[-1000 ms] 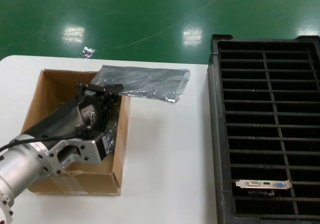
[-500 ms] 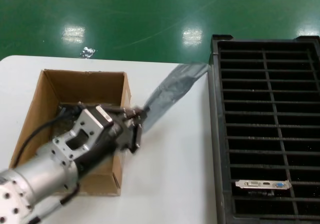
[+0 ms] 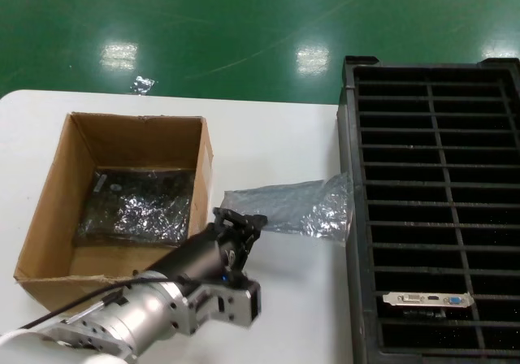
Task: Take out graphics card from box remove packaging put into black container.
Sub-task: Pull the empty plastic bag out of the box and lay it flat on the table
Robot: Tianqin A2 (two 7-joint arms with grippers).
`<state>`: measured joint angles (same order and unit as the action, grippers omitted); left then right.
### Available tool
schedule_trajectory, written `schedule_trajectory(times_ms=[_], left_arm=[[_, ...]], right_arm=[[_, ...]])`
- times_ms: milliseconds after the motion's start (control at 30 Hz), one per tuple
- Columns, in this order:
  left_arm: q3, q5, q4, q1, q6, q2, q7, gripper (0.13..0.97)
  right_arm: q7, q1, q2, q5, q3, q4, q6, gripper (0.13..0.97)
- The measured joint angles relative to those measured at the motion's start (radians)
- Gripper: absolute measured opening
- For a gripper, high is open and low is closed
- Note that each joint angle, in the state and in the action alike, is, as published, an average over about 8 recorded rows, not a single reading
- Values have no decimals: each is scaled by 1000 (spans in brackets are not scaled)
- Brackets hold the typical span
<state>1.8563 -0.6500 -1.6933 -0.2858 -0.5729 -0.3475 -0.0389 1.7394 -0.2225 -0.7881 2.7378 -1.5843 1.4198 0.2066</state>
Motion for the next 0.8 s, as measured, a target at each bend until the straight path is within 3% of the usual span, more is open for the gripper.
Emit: schedule_trajectory(times_ms=[100, 233, 433, 567, 700, 800], left_arm=[[70, 33, 45, -9, 74, -18, 97, 139], [100, 75, 106, -16, 107, 3, 160, 139], [44, 164, 180, -21, 90, 82, 156, 151], [1, 195, 191, -23, 75, 121, 140, 163], [-22, 183, 155, -18, 54, 129, 127, 197], [-35, 157, 99, -10, 24, 114, 117, 231]], right_arm=[[0, 0, 0, 0, 0, 0, 0, 966], [1, 0, 0, -1, 0, 0, 0, 966], [1, 0, 0, -2, 0, 0, 0, 966], [2, 0, 0, -2, 1, 0, 0, 966], [2, 0, 0, -2, 1, 0, 0, 966], [2, 0, 0, -2, 1, 0, 0, 966]])
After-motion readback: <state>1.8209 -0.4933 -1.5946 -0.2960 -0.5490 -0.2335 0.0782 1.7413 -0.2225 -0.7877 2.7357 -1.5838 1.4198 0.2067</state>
